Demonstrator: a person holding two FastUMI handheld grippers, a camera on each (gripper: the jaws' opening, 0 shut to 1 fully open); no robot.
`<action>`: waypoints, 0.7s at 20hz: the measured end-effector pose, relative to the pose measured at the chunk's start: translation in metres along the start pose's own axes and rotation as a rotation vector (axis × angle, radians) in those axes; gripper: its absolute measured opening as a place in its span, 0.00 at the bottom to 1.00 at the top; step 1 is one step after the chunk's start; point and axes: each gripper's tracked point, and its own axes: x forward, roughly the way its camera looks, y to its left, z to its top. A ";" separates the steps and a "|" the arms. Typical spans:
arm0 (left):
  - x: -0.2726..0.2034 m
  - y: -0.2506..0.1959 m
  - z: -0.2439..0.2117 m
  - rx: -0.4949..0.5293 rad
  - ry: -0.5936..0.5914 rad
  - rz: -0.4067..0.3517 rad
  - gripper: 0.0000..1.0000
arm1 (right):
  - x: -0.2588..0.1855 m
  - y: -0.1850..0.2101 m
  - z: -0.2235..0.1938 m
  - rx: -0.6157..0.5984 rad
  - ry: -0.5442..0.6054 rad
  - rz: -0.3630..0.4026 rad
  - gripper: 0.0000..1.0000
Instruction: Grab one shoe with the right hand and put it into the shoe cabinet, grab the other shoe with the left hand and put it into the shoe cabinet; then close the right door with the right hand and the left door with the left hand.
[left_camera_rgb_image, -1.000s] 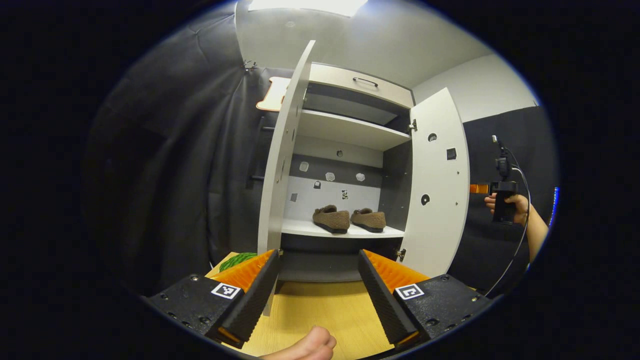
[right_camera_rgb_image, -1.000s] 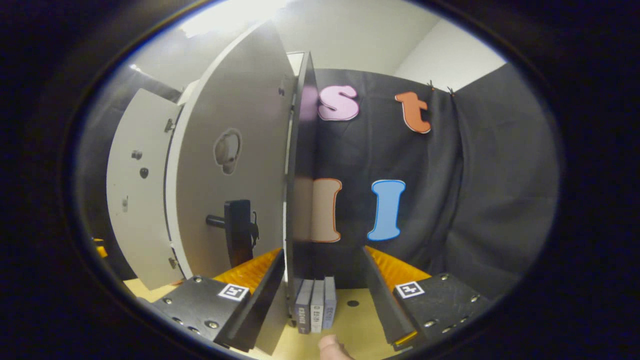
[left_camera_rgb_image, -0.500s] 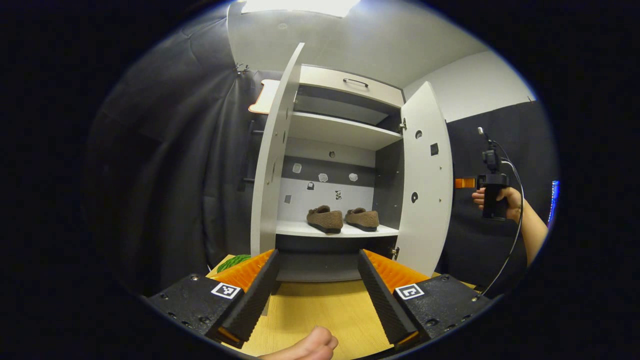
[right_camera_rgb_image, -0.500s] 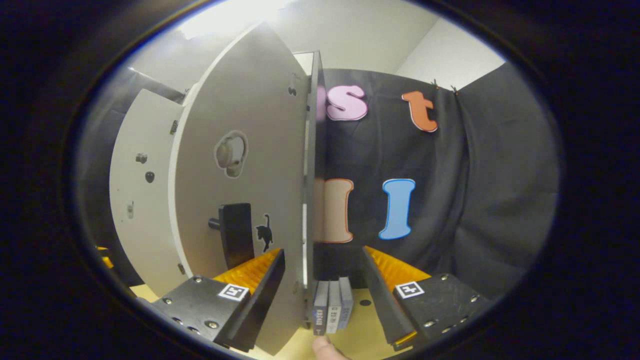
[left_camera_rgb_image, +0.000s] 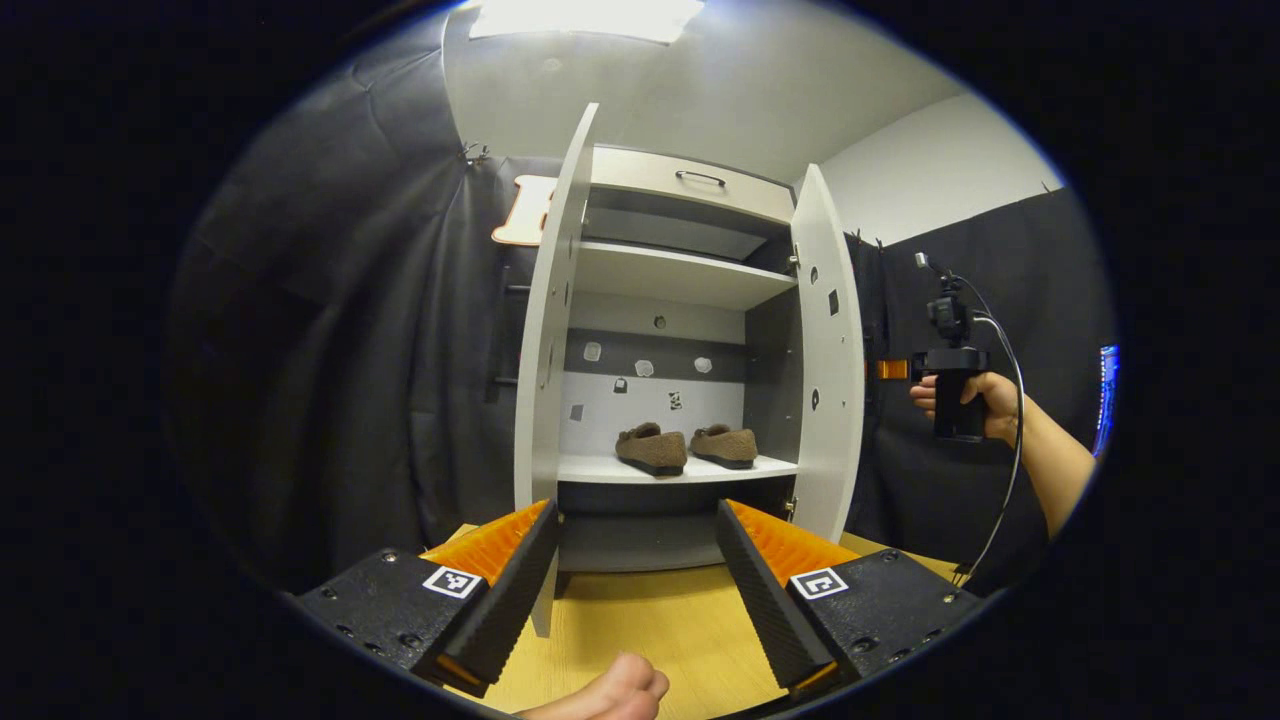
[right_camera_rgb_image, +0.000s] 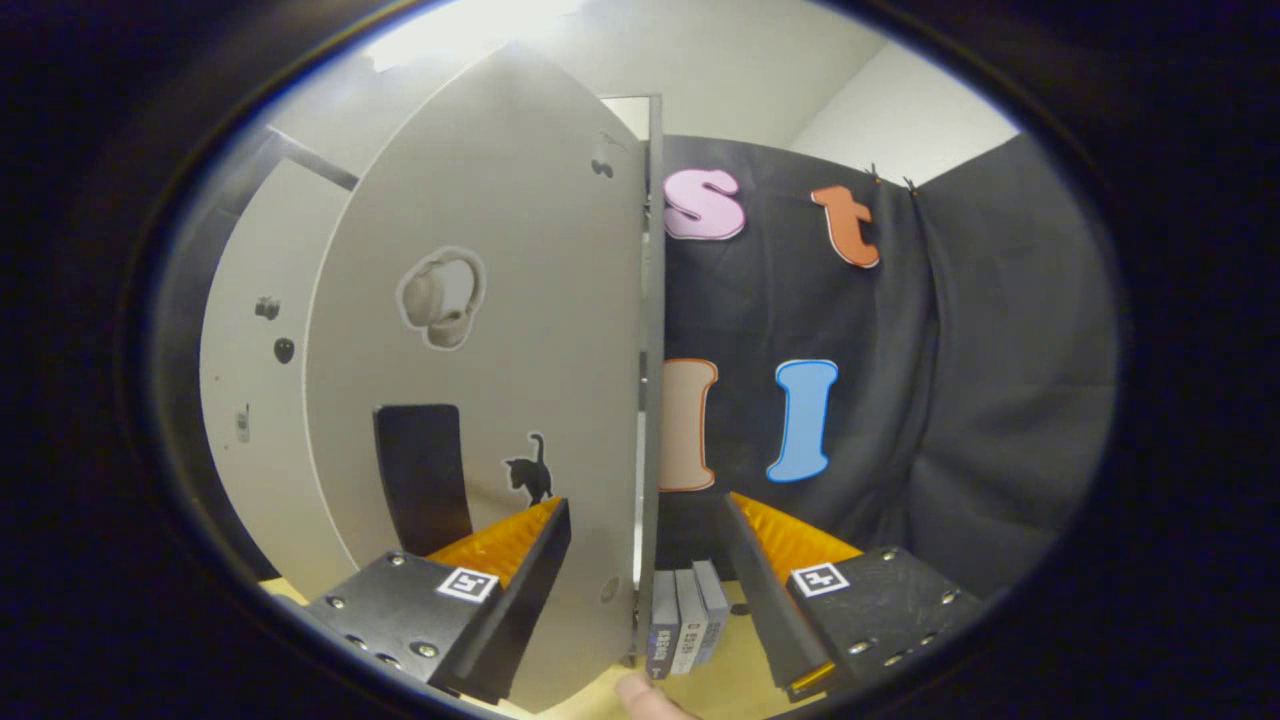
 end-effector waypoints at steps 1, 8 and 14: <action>0.001 0.000 0.001 -0.003 -0.002 0.002 0.96 | 0.004 0.014 -0.001 0.007 -0.001 0.021 0.89; -0.002 0.030 0.009 0.047 0.010 0.061 0.96 | 0.008 0.057 0.002 0.023 -0.019 0.026 0.99; -0.006 0.080 0.033 0.054 -0.009 0.149 0.96 | -0.005 0.059 -0.011 0.034 -0.001 0.044 0.99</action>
